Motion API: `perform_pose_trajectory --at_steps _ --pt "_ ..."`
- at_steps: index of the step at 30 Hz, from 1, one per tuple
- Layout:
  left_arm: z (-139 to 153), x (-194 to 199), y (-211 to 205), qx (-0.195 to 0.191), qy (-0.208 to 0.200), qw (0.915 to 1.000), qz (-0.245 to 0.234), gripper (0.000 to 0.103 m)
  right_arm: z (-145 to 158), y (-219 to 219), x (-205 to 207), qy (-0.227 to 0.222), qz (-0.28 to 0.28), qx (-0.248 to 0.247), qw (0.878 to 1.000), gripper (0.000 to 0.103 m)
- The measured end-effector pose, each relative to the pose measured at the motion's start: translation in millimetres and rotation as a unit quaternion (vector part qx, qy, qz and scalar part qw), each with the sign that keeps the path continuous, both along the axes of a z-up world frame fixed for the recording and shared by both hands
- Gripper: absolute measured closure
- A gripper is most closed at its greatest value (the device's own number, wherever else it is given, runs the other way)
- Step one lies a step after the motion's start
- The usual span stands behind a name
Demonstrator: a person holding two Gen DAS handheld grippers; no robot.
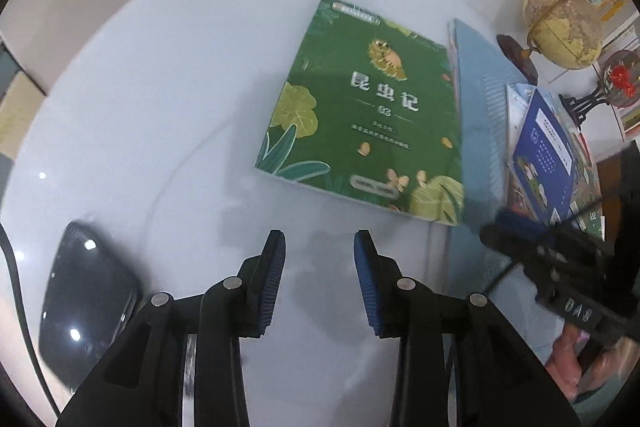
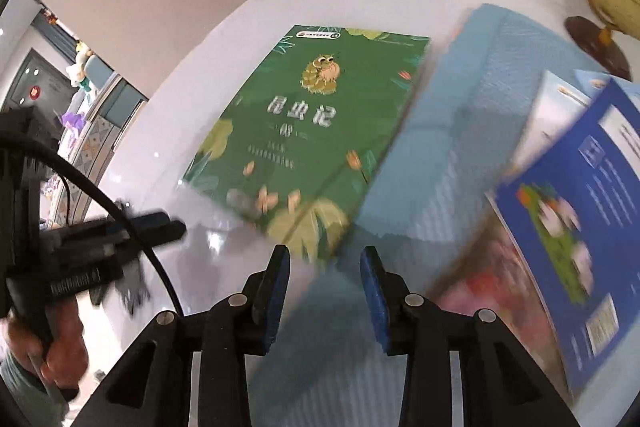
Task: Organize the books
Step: 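Open the left tool to release the green book flat on the table, then move both tools back over the book pile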
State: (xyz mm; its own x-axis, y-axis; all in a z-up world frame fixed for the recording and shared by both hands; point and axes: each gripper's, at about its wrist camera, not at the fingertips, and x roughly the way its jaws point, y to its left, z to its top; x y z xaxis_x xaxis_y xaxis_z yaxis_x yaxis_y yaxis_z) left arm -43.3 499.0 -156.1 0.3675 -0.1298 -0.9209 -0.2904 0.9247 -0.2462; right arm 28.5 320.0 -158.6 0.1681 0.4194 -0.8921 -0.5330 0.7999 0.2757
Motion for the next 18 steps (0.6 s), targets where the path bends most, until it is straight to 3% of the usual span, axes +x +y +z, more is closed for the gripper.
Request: perform_pose_trajectory --at_steps 3,10,13,18 --pt "25 -20 -21 0.001 -0.030 0.9995 -0.011 0.070 6 -30 -29 -0.001 -0.014 0.012 1.000 0.067" --pt "62 -77 -113 0.007 -0.090 0.9938 -0.065 0.070 17 -108 -96 -0.010 -0.063 0.033 0.997 0.066" --pt "68 -94 -149 0.003 -0.102 0.9916 -0.079 0.070 25 -146 -123 -0.023 -0.073 0.022 0.997 0.066" --pt "71 -116 -201 -0.006 -0.098 0.9897 -0.104 0.061 32 -213 -148 -0.018 -0.124 0.020 0.992 0.056"
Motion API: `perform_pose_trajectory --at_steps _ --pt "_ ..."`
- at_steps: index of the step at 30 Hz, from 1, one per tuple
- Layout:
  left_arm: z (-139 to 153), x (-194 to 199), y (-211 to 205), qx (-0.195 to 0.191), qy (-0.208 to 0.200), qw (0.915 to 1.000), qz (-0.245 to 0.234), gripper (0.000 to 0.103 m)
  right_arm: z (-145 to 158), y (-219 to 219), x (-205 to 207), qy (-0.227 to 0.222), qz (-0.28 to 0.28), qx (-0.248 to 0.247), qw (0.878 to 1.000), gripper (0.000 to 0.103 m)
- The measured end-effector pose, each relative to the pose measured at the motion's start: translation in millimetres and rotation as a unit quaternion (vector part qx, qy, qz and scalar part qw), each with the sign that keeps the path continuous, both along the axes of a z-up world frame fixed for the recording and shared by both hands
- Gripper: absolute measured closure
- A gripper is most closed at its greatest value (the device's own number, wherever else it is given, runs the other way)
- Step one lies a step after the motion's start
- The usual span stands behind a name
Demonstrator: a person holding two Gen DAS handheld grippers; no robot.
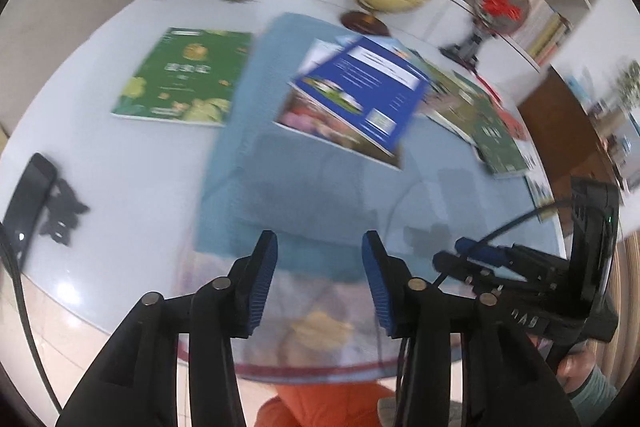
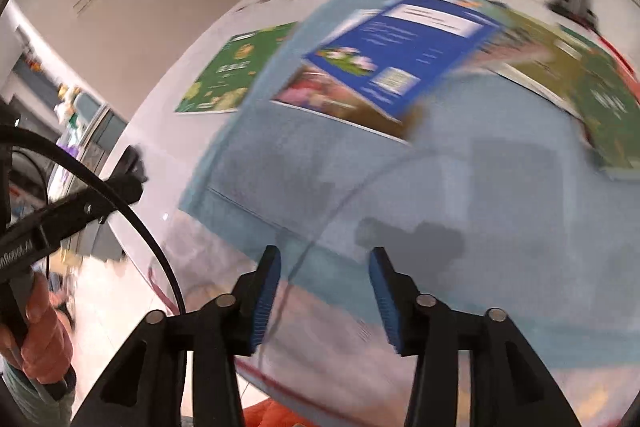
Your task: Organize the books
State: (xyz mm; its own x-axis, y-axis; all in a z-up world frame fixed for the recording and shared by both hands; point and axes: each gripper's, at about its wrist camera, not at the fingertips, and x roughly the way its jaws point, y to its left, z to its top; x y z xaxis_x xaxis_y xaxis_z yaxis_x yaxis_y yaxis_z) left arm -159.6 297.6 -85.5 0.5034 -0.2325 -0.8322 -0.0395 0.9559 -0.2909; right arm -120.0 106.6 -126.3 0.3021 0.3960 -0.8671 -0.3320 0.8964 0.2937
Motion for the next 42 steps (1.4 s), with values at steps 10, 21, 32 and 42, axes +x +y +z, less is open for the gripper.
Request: perform_pose_trajectory --at_steps 10,21,32,42 --pt "10 15 -89 -0.036 -0.004 0.9984 -0.042 0.060 24 -130 -1 -0.005 -0.106 0.025 0.994 0.054" --pt "1 106 -257 -0.110 0.018 0.9917 -0.063 0.034 32 -348 51 -0.021 -0.189 -0.005 0.982 0.049" --pt "-63 181 -466 -0.078 0.067 0.9851 -0.138 0.036 -15 -512 133 0.008 -0.200 -0.094 0.975 0.051" --pt "-95 197 -508 -0.071 0.084 0.9879 -0.109 0.036 -40 -526 162 0.021 -0.159 -0.076 0.984 0.059"
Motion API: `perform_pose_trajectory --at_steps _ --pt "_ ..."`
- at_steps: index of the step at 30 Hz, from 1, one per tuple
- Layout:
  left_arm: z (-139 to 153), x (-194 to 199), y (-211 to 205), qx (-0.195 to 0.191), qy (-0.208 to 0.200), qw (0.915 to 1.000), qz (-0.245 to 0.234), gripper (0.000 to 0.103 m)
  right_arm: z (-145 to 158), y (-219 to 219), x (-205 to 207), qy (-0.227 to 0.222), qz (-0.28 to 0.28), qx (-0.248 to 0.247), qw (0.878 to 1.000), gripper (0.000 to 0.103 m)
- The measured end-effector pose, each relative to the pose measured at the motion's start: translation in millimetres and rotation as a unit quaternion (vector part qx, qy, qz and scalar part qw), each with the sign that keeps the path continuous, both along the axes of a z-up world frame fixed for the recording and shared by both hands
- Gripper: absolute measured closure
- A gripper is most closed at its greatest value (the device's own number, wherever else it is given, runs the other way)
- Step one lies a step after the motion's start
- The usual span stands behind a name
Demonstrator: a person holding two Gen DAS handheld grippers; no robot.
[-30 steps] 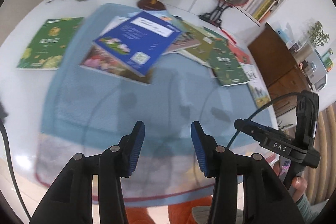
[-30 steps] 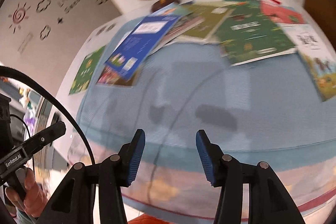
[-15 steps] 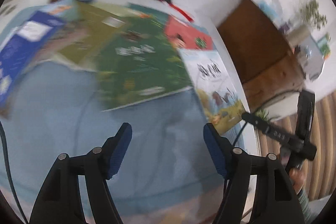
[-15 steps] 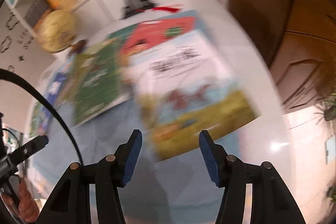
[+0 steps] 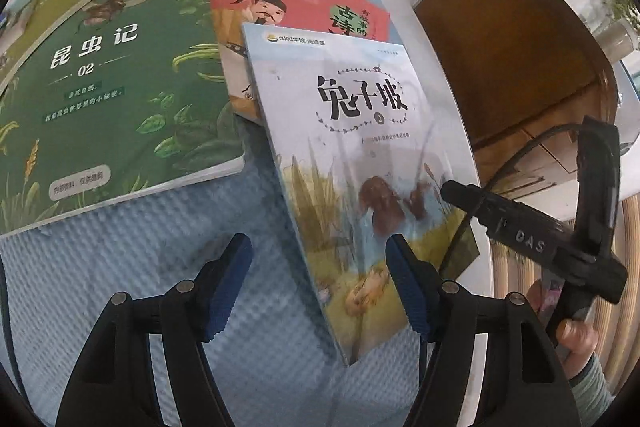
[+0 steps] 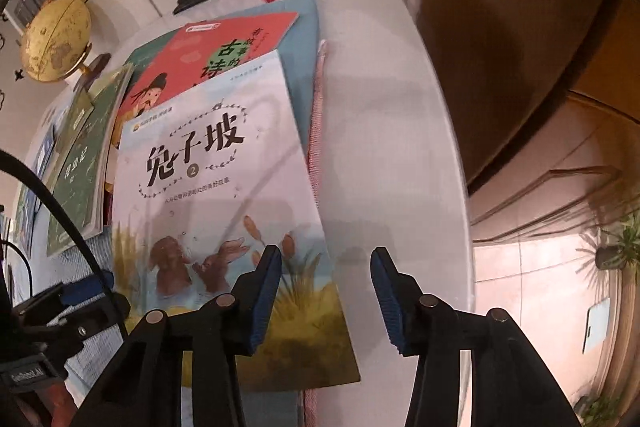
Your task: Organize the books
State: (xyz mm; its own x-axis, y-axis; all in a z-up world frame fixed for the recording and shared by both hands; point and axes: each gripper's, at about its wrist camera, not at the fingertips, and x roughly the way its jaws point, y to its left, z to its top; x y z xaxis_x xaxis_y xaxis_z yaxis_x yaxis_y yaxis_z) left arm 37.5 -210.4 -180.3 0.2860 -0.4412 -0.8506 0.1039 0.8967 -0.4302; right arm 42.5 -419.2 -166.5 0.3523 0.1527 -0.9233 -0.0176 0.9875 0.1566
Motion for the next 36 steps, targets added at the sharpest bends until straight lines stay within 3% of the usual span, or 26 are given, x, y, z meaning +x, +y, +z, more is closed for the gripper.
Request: perform_pose_trajectory --at_steps 2,4,8,13,18,21,28,34,36 --pt "1 0 -2 -0.010 0.001 0.9999 -0.003 0.036 1 4 -2 0.010 0.022 0.020 1.000 0.064" --pt "1 -3 -4 -0.034 0.010 0.9993 -0.011 0.039 1 10 -5 0.010 0.042 0.015 0.999 0.065" --pt "7 -16 2 -0.044 0.010 0.9989 -0.011 0.039 12 27 -26 -0.004 0.078 -0.015 0.997 0.065" --pt "25 -61 27 -0.050 -0.001 0.9984 -0.025 0.039 22 51 -58 0.004 0.122 0.012 0.993 0.065" --pt "26 -110 69 -0.040 0.011 0.9991 0.004 0.039 -3 88 -93 0.043 0.166 0.017 0.985 0.065" --pt "18 -120 83 -0.055 0.030 0.9980 0.011 0.039 -5 96 -102 0.048 0.171 0.024 0.984 0.064" --pt "1 -126 97 -0.026 0.031 0.9970 0.066 0.039 -7 92 -98 0.041 0.141 0.017 0.989 0.064" --pt "4 -114 73 -0.017 0.019 0.9992 0.031 0.040 -5 106 -118 0.041 0.167 0.011 0.985 0.064" --pt "16 -119 73 -0.046 0.005 0.9989 0.009 0.040 -4 101 -125 0.044 0.172 0.001 0.984 0.064"
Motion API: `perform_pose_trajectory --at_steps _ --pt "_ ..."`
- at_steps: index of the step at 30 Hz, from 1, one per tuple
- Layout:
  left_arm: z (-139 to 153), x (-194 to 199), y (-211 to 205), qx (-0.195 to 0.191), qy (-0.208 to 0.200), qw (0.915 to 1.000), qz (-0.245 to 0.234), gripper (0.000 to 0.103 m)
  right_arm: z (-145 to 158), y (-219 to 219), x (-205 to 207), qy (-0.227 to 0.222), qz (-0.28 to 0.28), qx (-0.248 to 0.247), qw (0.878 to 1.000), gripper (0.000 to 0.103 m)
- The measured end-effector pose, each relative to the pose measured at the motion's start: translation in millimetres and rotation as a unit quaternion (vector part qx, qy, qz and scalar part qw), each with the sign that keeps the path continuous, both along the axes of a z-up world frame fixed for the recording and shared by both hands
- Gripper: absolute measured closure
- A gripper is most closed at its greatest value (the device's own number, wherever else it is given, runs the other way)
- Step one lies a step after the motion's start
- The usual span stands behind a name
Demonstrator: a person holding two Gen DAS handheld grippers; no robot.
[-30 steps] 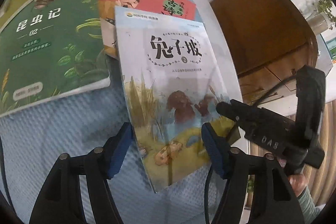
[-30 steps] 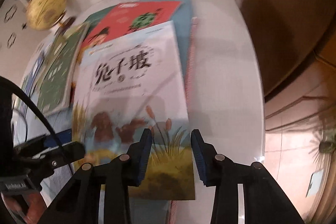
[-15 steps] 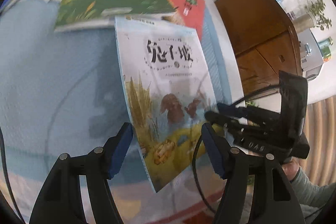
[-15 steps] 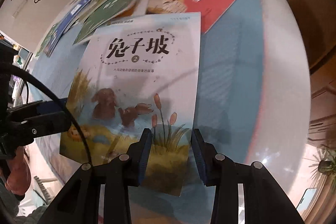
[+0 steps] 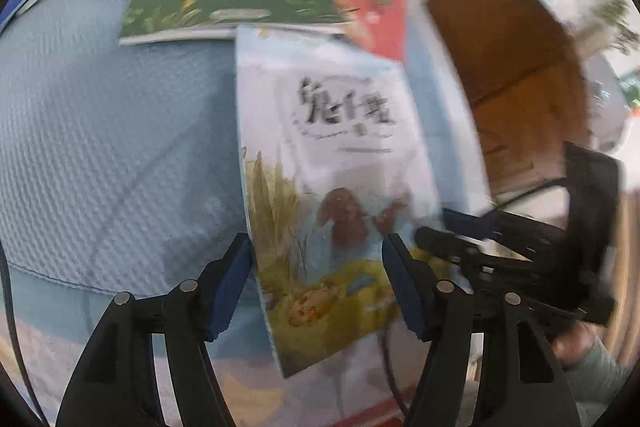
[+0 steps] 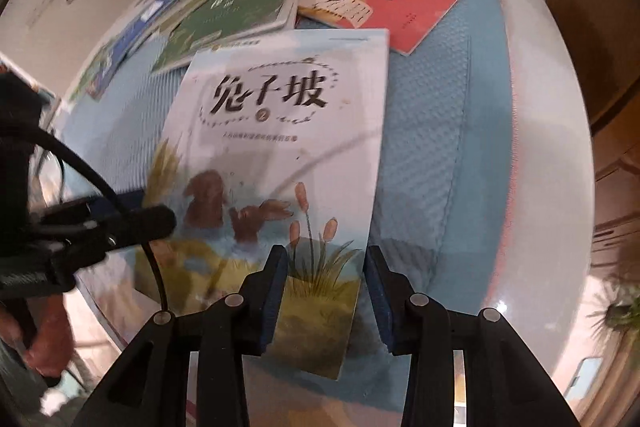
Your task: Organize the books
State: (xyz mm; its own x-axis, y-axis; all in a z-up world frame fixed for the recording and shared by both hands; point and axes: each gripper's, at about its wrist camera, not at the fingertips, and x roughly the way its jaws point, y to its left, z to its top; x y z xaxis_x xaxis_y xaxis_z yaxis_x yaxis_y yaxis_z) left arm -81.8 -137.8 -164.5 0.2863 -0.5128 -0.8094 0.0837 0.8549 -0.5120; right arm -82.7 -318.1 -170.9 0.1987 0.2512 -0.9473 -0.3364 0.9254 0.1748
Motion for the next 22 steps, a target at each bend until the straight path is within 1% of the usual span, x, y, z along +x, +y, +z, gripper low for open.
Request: perform_pose_trajectory --at_steps 1,3,4,5,6,7,9,10,11,12,14,17,19,20,22 --pt "5 -3 0 -0.022 -0.004 0.9997 -0.009 0.040 0 -5 -3 0.005 -0.002 0.004 1.000 0.064" --pt "18 -11 2 -0.100 -0.005 0.9945 -0.032 0.040 -3 -18 -9 0.018 -0.010 0.024 1.000 0.064" --pt "20 -13 3 -0.116 -0.005 0.9926 -0.035 0.040 -5 -24 -11 0.024 -0.016 0.038 0.999 0.064" --pt "20 -13 3 -0.125 -0.005 0.9915 -0.036 0.046 -6 -27 -10 0.028 -0.023 0.048 0.998 0.064" --pt "17 -10 3 -0.125 -0.004 0.9917 -0.029 0.056 -6 -28 -9 0.031 -0.028 0.052 0.998 0.064" --pt "12 -6 4 -0.121 0.000 0.9925 -0.019 0.060 -6 -27 -7 0.032 -0.032 0.055 0.997 0.063" --pt "0 -2 8 -0.109 0.005 0.9940 0.003 0.077 -6 -26 -6 0.029 -0.032 0.052 0.998 0.063" --pt "-7 -1 13 -0.111 0.011 0.9935 0.018 0.081 -6 -25 -5 0.029 -0.031 0.050 0.998 0.063" --pt "-12 0 17 -0.115 0.017 0.9929 0.027 0.091 -6 -25 -5 0.028 -0.029 0.050 0.998 0.063" --pt "-19 3 17 -0.119 0.024 0.9920 0.035 0.094 -6 -24 -6 0.027 -0.028 0.051 0.998 0.063" --pt "-28 6 14 -0.122 0.035 0.9911 0.041 0.094 -7 -23 -8 0.024 -0.023 0.048 0.998 0.063" --pt "-30 -1 -2 -0.126 0.042 0.9907 0.032 0.094 -5 -27 -9 0.025 -0.025 0.054 0.998 0.061" --pt "-31 -1 -16 -0.118 0.044 0.9916 0.027 0.094 -5 -31 -7 0.032 -0.030 0.066 0.997 0.061" --pt "-31 2 -19 -0.118 0.047 0.9914 0.029 0.094 -4 -35 -7 0.039 -0.036 0.082 0.995 0.061" --pt "-30 7 -18 -0.140 0.053 0.9881 0.036 0.094 0 -45 -5 0.049 -0.047 0.107 0.992 0.061"
